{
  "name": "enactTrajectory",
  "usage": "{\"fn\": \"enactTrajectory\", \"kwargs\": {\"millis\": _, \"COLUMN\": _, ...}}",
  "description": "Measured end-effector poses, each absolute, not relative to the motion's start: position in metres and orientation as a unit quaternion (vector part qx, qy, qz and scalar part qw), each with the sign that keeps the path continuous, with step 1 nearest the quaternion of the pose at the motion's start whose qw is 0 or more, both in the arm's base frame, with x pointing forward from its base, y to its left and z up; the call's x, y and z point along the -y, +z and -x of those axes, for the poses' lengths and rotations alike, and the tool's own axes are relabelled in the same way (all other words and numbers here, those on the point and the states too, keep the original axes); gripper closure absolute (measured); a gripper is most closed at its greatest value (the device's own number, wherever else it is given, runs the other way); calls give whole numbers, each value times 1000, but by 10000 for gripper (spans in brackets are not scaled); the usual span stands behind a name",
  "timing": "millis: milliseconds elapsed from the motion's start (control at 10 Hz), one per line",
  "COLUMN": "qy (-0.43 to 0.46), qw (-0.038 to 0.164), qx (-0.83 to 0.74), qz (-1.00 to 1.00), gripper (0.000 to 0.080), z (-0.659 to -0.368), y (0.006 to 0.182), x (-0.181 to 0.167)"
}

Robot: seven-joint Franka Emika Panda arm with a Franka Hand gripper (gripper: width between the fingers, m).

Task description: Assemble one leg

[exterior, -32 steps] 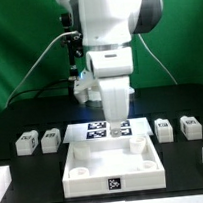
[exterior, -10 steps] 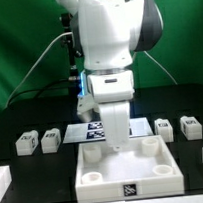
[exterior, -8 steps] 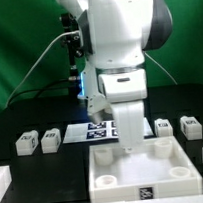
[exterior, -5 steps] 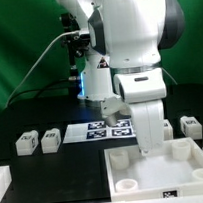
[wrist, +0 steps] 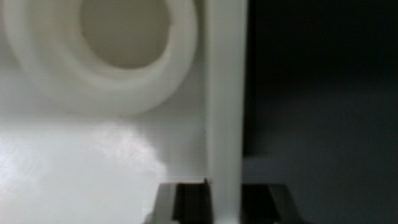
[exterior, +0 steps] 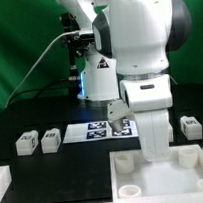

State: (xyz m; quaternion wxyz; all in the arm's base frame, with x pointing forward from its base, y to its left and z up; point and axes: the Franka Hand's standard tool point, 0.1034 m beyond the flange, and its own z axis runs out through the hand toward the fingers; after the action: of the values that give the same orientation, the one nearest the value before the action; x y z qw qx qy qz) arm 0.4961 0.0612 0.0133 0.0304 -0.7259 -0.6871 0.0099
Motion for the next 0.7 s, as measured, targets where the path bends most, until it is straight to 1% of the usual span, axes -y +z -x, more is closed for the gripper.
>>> {"fn": "enactTrajectory", "kwargs": {"millis": 300, "qy": 15, "qw": 31, "qx": 687, "qz": 726, "gripper": 739, "z": -495, "y": 13, "x": -60}}
{"fn": "enactTrajectory", "kwargs": {"millis": 500, "qy": 15, "qw": 31, "qx": 687, "qz": 726, "gripper": 429, "z": -495, "y": 13, "x": -60}}
{"fn": "enactTrajectory", "kwargs": {"millis": 600, "qy": 15, "qw": 31, "qx": 687, "qz": 726, "gripper": 429, "z": -495, "y": 13, "x": -59}}
{"fn": "enactTrajectory", "kwargs": {"millis": 700, "qy": 15, "qw": 31, "qx": 686, "qz": 726, "gripper": 244, "z": -495, "y": 13, "x": -59}}
